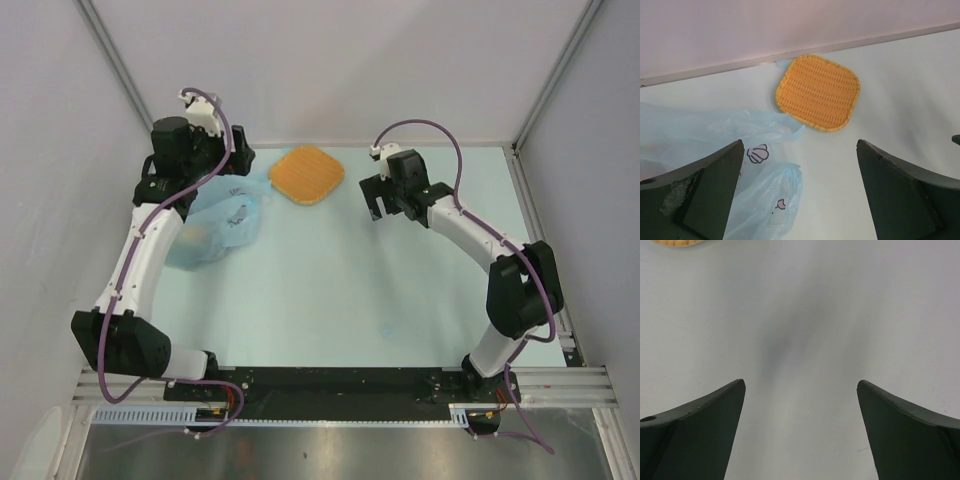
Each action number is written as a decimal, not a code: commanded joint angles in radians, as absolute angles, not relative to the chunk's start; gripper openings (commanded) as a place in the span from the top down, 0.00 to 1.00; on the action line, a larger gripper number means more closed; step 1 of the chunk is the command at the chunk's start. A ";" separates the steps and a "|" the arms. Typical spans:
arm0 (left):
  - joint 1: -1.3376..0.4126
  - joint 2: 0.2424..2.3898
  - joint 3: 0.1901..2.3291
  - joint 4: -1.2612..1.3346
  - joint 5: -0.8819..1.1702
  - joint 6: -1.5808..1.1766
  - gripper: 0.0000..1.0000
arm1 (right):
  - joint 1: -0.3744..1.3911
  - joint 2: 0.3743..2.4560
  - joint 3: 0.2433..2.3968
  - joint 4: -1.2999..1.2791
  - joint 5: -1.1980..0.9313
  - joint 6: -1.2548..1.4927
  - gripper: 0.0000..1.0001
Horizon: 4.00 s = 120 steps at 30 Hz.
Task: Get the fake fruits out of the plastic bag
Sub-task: Move the plate to the center of the board.
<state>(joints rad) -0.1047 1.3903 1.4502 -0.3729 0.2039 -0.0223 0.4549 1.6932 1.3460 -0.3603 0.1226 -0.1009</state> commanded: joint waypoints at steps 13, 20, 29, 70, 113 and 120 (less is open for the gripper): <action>-0.114 1.355 1.503 -0.406 0.230 -0.109 0.00 | 0.514 2.112 1.756 -0.413 -0.155 -0.520 0.17; -0.112 1.307 1.465 -0.399 0.204 -0.112 0.00 | 0.577 2.181 1.714 -0.201 -0.111 -0.794 0.19; -0.106 1.287 1.496 -0.396 0.210 -0.133 0.00 | 0.653 2.210 1.577 0.084 -0.129 -0.954 0.27; -0.104 1.365 1.462 -0.348 0.245 -0.204 0.00 | 0.640 2.019 1.142 0.063 -0.127 -1.149 1.00; -0.130 1.358 1.138 -0.394 0.268 -0.268 0.00 | 1.186 1.258 0.540 -0.729 -0.362 -0.973 0.32; -0.130 1.243 1.140 -0.474 0.287 -0.285 0.00 | 1.183 1.025 0.646 -0.834 -0.218 -0.902 0.24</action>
